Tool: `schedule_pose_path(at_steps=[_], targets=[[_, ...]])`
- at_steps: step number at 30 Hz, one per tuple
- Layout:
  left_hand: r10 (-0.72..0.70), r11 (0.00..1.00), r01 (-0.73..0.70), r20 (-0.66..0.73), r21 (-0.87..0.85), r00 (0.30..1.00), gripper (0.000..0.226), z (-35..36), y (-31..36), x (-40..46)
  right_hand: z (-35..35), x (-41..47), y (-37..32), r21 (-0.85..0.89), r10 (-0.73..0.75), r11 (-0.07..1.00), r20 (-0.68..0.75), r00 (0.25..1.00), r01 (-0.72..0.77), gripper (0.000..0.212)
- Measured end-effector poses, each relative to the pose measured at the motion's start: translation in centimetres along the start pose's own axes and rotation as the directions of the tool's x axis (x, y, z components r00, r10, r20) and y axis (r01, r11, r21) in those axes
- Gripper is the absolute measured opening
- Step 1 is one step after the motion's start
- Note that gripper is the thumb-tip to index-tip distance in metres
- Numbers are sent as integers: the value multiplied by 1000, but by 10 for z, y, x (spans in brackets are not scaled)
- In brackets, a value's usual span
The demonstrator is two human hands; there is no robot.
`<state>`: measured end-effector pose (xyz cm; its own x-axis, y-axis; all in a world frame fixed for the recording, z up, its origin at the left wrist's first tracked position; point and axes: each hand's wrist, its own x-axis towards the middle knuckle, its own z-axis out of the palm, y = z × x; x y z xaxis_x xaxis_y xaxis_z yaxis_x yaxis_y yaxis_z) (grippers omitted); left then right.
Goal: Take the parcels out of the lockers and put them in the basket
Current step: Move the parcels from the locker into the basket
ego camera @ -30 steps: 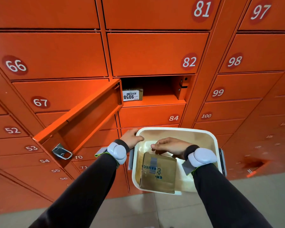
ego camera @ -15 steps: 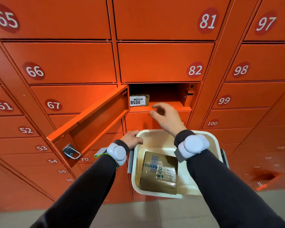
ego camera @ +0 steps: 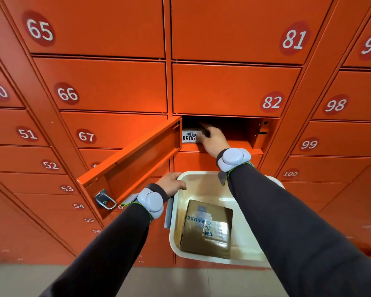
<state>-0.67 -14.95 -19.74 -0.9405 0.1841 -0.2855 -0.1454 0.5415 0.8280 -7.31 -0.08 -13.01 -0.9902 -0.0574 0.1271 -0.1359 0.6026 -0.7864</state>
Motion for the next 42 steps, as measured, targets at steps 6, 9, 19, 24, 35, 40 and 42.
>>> schedule_pose_path(at_steps=[6,9,19,24,35,40,42], targets=[[18,1000,-19,-38,-11,999,13,-2,3,5,-6,-10,12,0,25,1000,-102,995,-25,37],[18,1000,-18,-38,-17,999,15,0,2,7,-10,-22,18,22,-3,1000,-214,977,8,29],[-2,1000,2,0,-8,1000,28,6,2,10,-23,-41,15,147,112,987,-356,928,-63,29],[13,1000,-13,-8,-7,1000,27,6,3,11,-30,-49,22,272,275,936,-165,947,-224,64],[13,1000,-13,2,18,1000,9,9,3,11,-37,-73,41,251,231,941,10,973,-226,92],[1,1000,-1,-12,28,1000,10,10,1,8,-34,-86,46,365,253,874,219,942,-320,48],[-17,999,18,-19,29,1000,11,10,2,7,-34,-89,49,308,258,894,243,935,-326,35]])
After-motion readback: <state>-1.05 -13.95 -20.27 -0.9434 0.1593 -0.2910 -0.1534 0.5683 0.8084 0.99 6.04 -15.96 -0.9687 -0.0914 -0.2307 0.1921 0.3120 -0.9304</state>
